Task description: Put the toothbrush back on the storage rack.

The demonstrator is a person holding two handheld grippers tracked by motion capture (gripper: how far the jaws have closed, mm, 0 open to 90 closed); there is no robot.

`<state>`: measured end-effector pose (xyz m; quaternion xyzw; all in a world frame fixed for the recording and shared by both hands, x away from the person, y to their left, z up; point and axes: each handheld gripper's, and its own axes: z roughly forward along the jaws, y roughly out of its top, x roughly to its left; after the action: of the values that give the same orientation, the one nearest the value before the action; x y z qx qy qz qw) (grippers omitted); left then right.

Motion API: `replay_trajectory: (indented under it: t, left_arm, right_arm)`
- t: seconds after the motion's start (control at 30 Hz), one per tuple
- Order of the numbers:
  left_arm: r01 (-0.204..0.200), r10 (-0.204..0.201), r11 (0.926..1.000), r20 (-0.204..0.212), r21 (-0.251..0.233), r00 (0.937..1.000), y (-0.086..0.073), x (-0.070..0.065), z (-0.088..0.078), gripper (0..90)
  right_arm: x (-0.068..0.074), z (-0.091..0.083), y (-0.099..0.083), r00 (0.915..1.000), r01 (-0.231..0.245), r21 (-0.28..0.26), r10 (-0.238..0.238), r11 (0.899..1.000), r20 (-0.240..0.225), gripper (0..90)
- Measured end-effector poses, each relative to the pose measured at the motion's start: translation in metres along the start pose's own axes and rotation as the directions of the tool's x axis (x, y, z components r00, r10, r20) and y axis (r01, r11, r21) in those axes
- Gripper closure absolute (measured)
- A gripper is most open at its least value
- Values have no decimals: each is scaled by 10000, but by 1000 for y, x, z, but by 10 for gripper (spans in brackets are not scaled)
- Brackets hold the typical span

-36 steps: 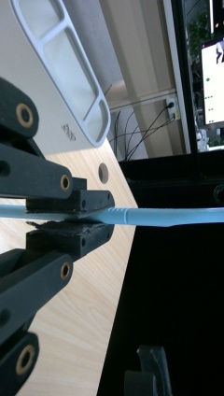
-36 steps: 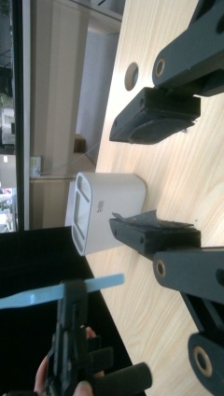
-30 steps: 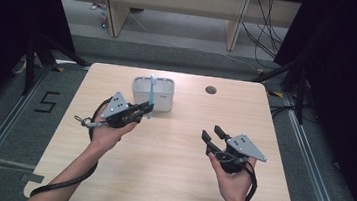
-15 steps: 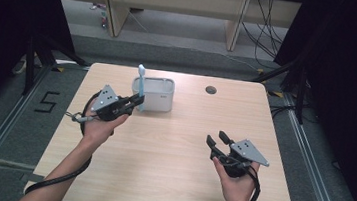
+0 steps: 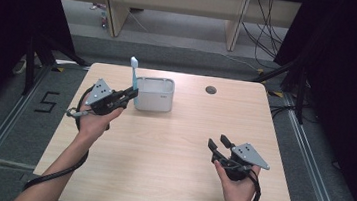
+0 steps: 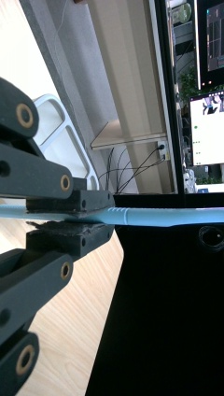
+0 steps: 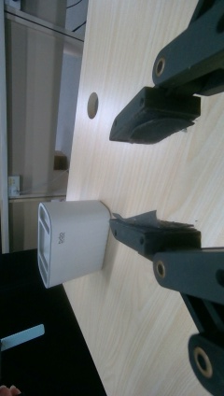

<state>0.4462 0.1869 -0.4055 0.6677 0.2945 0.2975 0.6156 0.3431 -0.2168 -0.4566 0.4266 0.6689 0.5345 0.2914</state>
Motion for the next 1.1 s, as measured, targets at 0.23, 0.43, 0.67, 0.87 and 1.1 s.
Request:
replay_trajectory:
  t: [0.23,0.43,0.67,0.87,1.1]
  left_arm:
    - [-59,59,10000,-120,-58,9999,3,6,1,835]
    - [-75,71,9998,-216,-186,9997,9,11,5,835]
    - [-144,136,9996,-316,-259,9994,17,15,12,835]
    - [-114,98,9994,-468,-324,9989,20,21,16,835]
    - [-64,43,9995,-637,-318,9980,20,30,22,835]
  right_arm:
    - [-2,-1,-4,9998,-174,12,174,9998,-23,516]
    - [-3,-2,-3,9995,-315,63,315,9995,9,516]
    - [-5,-3,-4,9996,-249,-29,249,9997,114,516]
    - [-7,-4,-4,9997,-236,-21,236,9997,113,516]
    - [-8,-4,-5,9994,-265,24,265,9996,215,516]
